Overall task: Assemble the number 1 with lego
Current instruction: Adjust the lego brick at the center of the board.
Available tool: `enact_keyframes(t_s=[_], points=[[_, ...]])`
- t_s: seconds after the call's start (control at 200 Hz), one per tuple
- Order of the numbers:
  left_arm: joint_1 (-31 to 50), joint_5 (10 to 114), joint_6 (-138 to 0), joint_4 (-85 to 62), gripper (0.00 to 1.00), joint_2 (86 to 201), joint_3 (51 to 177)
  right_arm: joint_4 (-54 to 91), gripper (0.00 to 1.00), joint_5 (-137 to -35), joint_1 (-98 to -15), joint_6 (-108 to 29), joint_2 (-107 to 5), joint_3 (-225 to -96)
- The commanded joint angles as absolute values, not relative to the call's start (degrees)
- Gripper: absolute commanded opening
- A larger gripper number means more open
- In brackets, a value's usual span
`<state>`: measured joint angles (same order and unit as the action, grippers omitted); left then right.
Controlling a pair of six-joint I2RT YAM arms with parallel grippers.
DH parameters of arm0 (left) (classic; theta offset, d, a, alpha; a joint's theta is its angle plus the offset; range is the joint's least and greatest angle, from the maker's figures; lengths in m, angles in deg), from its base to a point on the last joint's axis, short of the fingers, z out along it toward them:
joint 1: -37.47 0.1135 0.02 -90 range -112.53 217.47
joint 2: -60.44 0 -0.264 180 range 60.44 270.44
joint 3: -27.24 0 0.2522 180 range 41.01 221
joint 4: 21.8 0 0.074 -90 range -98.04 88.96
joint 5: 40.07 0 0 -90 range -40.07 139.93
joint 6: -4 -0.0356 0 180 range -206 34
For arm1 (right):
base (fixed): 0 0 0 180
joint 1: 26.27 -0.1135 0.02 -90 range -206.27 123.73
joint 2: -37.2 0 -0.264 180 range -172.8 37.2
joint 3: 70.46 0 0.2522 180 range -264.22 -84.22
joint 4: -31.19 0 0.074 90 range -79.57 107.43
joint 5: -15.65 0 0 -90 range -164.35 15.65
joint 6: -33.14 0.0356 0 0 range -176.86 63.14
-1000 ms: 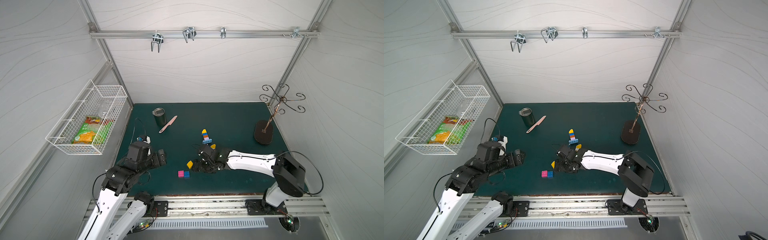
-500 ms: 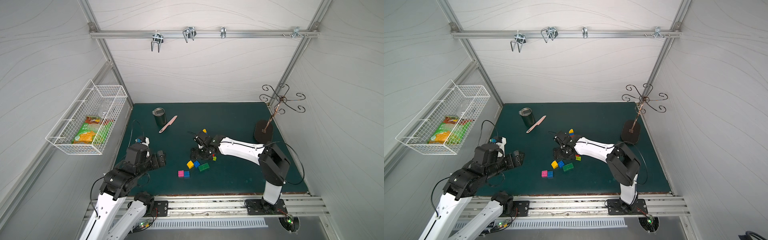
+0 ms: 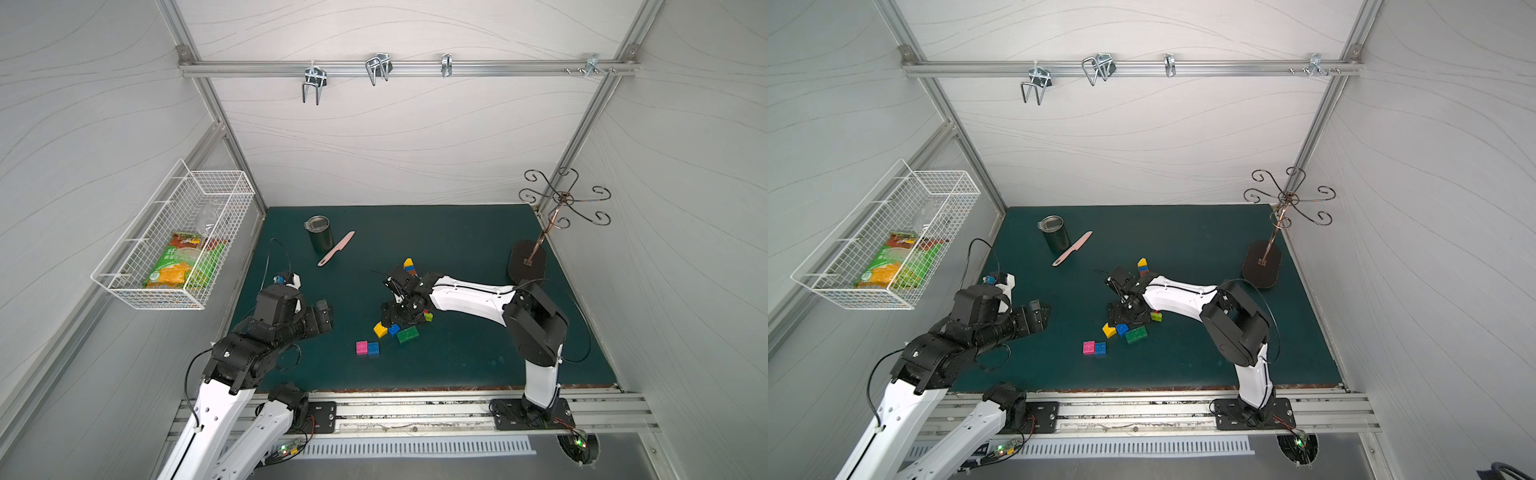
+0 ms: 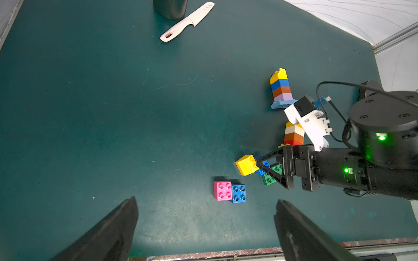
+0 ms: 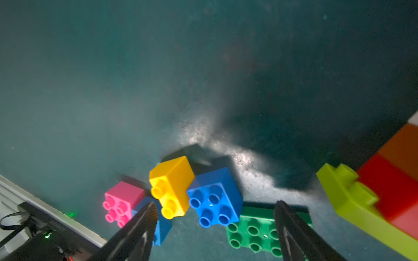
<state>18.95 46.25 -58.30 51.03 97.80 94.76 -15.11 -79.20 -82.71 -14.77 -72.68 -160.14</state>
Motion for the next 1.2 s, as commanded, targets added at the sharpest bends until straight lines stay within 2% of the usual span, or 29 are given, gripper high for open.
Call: enact_keyframes(t_s=[0.0, 0.545, 0.916, 1.196], points=[[19.1, 45.72, -58.14, 49.0, 1.0, 97.62, 95.41, -16.94, 0.83, -79.05, -83.04, -14.58, -71.82, -158.53], [19.1, 45.36, -57.96, 49.18, 1.0, 97.11, 95.5, -16.43, 0.83, -76.61, -86.04, -11.26, -65.32, -152.44], [19.1, 45.54, -57.97, 49.27, 1.0, 97.0, 95.5, -24.18, 0.82, -71.86, -85.55, -18.17, -68.52, -162.33], [19.1, 45.98, -58.14, 49.18, 1.0, 97.43, 95.58, -26.1, 0.74, -71.36, -86.5, -23.88, -73.44, -165.57]])
